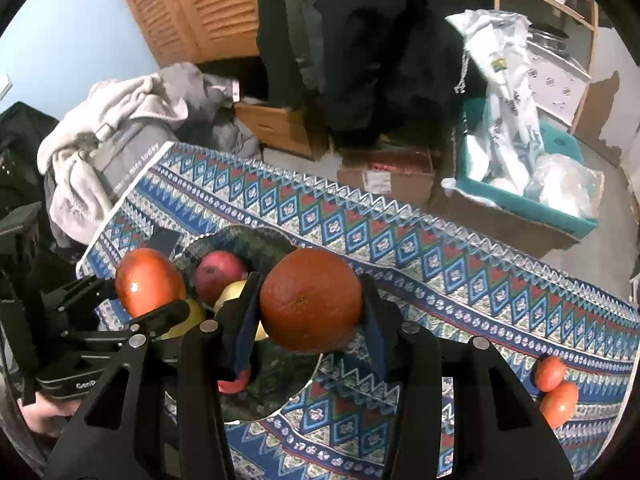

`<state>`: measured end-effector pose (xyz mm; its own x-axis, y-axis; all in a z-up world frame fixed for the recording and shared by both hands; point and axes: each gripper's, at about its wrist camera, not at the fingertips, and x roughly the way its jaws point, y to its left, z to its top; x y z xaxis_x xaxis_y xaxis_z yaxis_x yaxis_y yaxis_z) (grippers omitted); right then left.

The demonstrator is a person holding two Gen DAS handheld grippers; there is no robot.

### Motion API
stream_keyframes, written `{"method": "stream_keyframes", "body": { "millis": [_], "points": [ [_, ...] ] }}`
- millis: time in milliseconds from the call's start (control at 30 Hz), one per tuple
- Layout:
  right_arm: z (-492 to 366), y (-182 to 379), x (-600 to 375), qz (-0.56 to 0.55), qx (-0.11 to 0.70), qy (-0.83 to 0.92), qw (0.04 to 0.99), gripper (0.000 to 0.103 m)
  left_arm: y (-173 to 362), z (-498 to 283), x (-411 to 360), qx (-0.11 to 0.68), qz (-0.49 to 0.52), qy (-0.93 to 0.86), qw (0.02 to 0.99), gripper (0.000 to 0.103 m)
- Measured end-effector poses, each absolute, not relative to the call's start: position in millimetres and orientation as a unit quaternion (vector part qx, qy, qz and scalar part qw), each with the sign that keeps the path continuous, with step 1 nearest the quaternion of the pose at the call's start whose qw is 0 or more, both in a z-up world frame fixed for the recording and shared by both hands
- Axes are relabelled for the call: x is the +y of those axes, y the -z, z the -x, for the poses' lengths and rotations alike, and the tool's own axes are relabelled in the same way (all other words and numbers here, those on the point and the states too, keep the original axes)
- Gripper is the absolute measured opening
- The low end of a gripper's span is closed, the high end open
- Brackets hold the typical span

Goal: Organize fruits
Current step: 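Open the left gripper over the bowl while the right gripper releases its orange into it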

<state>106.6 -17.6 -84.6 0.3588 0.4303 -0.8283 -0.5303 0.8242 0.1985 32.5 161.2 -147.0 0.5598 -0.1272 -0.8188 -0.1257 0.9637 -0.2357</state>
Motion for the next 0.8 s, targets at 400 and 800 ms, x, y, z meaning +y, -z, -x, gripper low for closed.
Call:
{"method": "stream_keyframes", "body": {
  "millis": [400,800],
  "points": [
    [-105,110,5,0.067,0.511,-0.301,0.803,0.046,185,-38,172,0.510,0.136,-0.009,0.850,0.070],
    [-102,127,18,0.078,0.532,-0.311,0.784,0.046,189,-38,175,0.523,0.140,-0.011,0.841,0.076]
  ]
}}
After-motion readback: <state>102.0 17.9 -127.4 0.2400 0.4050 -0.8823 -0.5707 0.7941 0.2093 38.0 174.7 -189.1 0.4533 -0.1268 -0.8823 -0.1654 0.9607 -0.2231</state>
